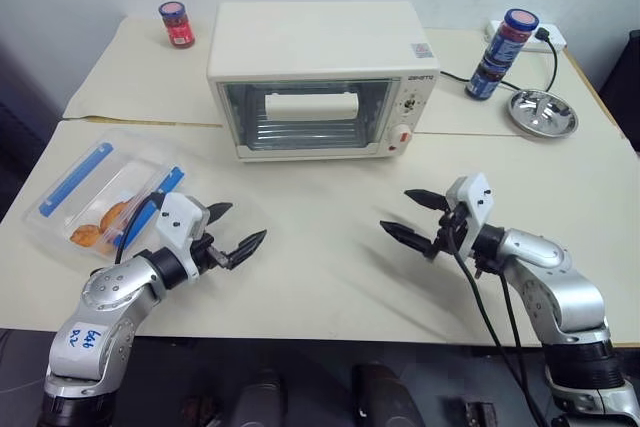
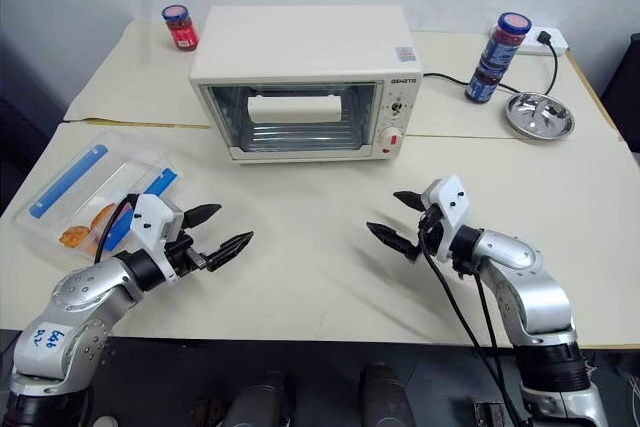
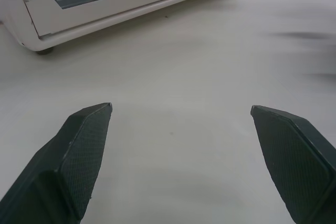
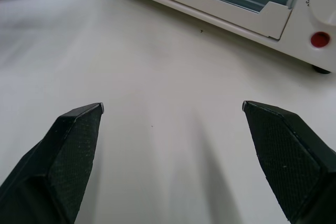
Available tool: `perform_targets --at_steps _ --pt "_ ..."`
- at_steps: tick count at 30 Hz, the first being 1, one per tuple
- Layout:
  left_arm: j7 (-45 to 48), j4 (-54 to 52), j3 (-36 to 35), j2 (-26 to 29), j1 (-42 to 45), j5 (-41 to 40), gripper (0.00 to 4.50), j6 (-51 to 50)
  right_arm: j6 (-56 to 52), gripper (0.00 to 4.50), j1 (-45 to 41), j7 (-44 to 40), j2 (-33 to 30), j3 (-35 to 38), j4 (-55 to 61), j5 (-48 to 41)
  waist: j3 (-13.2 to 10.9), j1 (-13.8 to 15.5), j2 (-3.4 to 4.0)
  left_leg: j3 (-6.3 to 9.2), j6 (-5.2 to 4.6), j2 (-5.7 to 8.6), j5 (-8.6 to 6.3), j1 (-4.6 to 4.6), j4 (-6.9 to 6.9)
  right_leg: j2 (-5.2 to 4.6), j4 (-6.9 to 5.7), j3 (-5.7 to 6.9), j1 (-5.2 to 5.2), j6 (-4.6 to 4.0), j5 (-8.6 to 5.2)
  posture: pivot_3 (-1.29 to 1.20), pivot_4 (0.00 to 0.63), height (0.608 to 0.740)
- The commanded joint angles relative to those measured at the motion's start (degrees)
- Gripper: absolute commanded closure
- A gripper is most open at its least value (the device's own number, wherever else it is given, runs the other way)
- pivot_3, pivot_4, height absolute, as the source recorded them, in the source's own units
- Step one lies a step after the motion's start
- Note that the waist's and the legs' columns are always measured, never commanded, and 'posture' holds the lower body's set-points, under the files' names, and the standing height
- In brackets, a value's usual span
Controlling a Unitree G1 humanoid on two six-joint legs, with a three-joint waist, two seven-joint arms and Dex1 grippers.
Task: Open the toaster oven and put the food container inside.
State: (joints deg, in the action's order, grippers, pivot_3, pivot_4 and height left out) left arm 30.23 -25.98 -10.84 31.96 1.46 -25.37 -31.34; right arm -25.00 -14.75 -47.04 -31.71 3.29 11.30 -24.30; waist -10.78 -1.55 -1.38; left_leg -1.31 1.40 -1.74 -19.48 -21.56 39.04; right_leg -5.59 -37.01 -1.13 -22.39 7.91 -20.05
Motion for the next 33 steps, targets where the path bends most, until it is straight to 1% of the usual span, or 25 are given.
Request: perform_targets --at_steps 1,9,15,17,21,25,26,28,30,33 --pt "0.19 -0.79 -0.02 0.13 -0.54 0.68 0.00 1.39 0.38 0.06 0.04 -0.76 -0.82 0.11 2.67 -0.70 0.00 0.00 0.00 0.00 0.00 0.00 0.00 0.00 0.00 0.00 0.00 0.00 0.00 0.00 0.00 0.00 0.150 0.740" --pt "-0.45 -3.45 -0.85 -1.68 -1.81 -2.32 0.00 -1.02 -1.55 0.06 -1.41 -1.84 -0.86 -0.96 2.72 -1.53 0.00 -0.01 0.00 0.00 0.00 -0.02 0.00 0.00 0.00 0.00 0.00 0.00 -0.01 0.00 0.00 0.00 0.150 0.740" --pt "-1.46 -4.40 -1.39 -1.70 -1.53 -2.59 0.00 -1.95 -2.48 0.06 -2.76 -2.51 -0.35 -1.65 2.54 -1.46 0.00 0.00 0.00 0.00 0.00 -0.01 0.00 0.00 0.00 -0.01 0.01 -0.01 0.00 0.00 0.00 0.00 0.150 0.740" --pt "-1.31 -5.46 -2.64 -2.06 -1.33 -5.32 0.00 -3.54 -3.10 0.06 -3.27 -2.43 -0.28 -1.68 2.68 -1.94 0.00 0.00 0.00 0.00 0.00 -0.01 0.00 0.00 0.00 -0.01 0.00 0.00 -0.01 0.00 0.00 0.00 0.150 0.740" --pt "-1.48 -8.48 -7.04 -1.41 2.18 -15.60 0.00 -8.95 -4.08 0.06 -6.19 -3.00 0.61 -1.87 2.51 -3.84 -0.01 -0.01 0.00 0.02 0.00 -0.03 0.00 0.00 -0.01 -0.02 0.00 0.00 -0.01 0.00 0.00 0.00 0.150 0.740" --pt "-0.37 -9.12 -9.44 1.94 6.86 -21.97 0.00 -12.44 -5.24 0.06 -12.93 -2.90 3.06 -2.54 -0.60 -5.33 -0.01 -0.18 0.02 0.01 0.05 -0.03 0.02 0.01 0.02 0.01 -0.03 0.00 -0.02 0.00 0.00 0.00 0.150 0.740" --pt "0.62 -9.19 -9.76 3.84 8.34 -23.02 0.00 -13.06 -4.67 0.06 -15.34 -3.07 3.72 -3.27 -2.30 -4.66 -0.01 -0.21 0.03 0.02 0.06 -0.02 0.03 0.01 0.00 0.02 -0.03 0.00 -0.02 0.00 0.00 0.00 0.150 0.740" --pt "2.74 -9.13 -9.96 7.57 10.62 -23.91 0.00 -13.74 -3.27 0.06 -19.40 -3.76 4.80 -4.44 -5.56 -3.36 -0.02 -0.26 0.03 0.01 0.07 -0.01 0.03 0.01 0.00 0.06 -0.04 0.00 -0.06 0.00 0.00 0.00 0.150 0.740" --pt "4.38 -8.40 -9.90 10.94 11.99 -23.09 0.00 -13.39 -2.01 0.06 -23.16 -4.22 5.91 -5.13 -9.28 -2.43 -0.02 -0.29 0.04 0.02 0.09 0.00 0.04 0.01 -0.03 0.07 -0.06 0.02 -0.07 -0.01 -0.01 0.00 0.150 0.740" --pt "5.47 -7.06 -10.80 14.09 13.37 -22.95 0.00 -13.05 0.25 0.06 -27.67 -4.80 7.61 -5.94 -14.26 -1.03 -0.03 -0.31 0.06 0.00 0.08 0.02 0.04 0.00 -0.09 0.05 -0.07 0.02 -0.08 -0.01 -0.01 0.00 0.150 0.740"
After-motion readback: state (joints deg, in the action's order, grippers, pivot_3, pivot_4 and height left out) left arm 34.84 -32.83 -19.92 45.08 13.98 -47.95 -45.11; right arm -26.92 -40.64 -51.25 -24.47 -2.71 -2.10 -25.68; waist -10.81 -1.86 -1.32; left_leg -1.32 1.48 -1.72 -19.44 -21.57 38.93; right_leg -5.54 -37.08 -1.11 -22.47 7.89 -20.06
